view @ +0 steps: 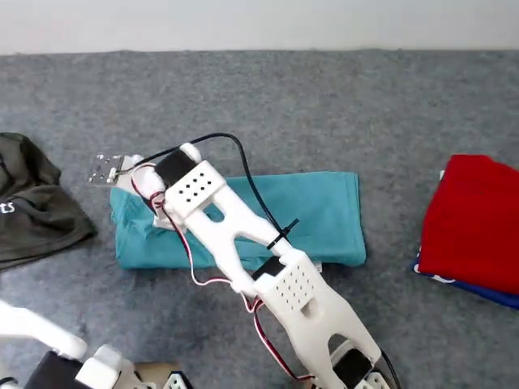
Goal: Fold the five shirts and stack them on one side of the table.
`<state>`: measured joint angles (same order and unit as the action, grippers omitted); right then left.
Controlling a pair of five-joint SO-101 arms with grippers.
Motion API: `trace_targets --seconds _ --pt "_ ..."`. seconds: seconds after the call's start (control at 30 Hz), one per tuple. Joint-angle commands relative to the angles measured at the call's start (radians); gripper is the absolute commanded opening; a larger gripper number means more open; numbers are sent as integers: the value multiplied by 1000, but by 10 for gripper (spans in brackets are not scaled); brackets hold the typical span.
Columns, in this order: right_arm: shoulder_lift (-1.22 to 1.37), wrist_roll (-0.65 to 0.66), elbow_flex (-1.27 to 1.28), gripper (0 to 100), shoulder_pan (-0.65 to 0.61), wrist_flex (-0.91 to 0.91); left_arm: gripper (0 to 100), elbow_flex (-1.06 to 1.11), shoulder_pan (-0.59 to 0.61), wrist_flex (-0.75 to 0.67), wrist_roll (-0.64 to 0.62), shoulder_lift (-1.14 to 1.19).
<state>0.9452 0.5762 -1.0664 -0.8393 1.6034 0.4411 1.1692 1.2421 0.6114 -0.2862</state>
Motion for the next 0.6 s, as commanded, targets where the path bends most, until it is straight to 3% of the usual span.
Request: trace_targets --seconds 0.0,0.2,0.33,0.4,0.57 --pt "24 -25 -106 184 39 -13 15 -41 -9 2 2 -5" --pt "41 -109 -282 203 51 84 15 -38 -8 6 2 -5" --pt "45 -109 -350 85 8 197 15 -36 -8 6 2 -5" --pt "31 -110 -327 0 -7 196 15 -36 -9 6 0 -5" --pt "-70 -118 -127 8 -30 197 15 -38 -6 8 -2 -5"
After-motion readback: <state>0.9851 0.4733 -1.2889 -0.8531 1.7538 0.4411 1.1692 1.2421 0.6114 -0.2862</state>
